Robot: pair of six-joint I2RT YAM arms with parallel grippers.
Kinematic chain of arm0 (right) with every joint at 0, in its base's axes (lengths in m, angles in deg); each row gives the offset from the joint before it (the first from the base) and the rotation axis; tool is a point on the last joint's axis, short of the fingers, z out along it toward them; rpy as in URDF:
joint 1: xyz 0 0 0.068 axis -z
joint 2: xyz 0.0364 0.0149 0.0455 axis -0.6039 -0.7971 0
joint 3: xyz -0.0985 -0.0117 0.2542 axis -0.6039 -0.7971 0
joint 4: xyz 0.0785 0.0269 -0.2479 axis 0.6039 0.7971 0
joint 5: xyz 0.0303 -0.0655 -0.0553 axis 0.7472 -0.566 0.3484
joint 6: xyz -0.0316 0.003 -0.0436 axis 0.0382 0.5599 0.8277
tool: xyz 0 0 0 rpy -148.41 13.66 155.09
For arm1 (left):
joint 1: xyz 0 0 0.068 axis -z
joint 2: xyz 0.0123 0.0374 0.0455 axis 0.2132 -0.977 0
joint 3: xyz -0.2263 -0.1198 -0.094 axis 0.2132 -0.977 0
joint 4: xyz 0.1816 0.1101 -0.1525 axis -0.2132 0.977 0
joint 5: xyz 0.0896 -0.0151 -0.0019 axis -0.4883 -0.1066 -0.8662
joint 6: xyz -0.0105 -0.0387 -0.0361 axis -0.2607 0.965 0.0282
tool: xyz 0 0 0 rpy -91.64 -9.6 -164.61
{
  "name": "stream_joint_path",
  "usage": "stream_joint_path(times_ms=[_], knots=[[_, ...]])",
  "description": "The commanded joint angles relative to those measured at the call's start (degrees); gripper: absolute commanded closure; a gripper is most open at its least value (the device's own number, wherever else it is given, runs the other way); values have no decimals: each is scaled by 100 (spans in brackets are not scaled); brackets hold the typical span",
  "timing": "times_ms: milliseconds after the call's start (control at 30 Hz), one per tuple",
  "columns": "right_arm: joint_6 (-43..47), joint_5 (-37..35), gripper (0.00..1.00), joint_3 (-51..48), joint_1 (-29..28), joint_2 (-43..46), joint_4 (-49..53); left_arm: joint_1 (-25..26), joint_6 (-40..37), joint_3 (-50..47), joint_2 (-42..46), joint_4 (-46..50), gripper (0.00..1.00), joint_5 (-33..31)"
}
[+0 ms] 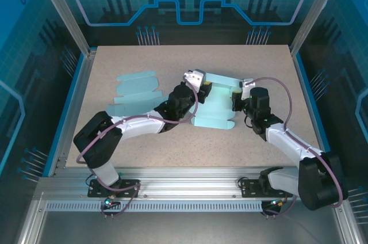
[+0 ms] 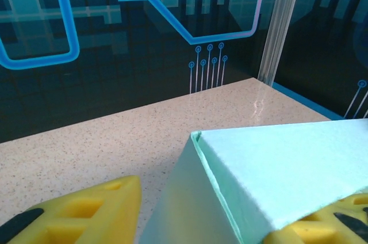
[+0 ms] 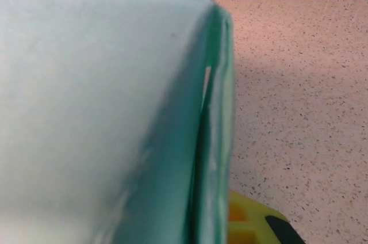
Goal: Fold the paper box
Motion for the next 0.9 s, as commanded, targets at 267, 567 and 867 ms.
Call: stream_joint_path(times_ms=[267,567,867], knots=[[50,-143,100,-22,17,-42,229,-21,-486,-51,36,-259,70,-662],[-100,26,100,-84,-2,166,264,271,-2290,602,-919,-1804,82,-2710],[-704,-114,100,255,-447,460,962,306,-2817,1438,-1504,-2250,86,-3754]])
